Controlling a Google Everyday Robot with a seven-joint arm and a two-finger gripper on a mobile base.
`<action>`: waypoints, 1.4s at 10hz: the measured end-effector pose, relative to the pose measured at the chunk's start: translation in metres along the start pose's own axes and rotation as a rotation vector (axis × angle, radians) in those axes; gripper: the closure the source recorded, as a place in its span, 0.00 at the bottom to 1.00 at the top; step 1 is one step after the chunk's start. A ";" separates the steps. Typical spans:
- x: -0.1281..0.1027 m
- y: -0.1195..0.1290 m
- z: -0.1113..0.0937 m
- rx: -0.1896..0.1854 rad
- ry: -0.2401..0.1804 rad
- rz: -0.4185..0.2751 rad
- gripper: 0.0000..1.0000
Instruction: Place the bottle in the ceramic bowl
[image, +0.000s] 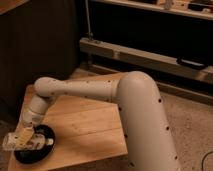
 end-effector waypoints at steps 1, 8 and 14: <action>0.003 0.000 0.003 -0.008 0.000 0.006 0.91; 0.005 -0.011 0.010 -0.033 0.015 0.037 0.50; 0.010 -0.009 0.009 -0.098 0.079 0.077 0.20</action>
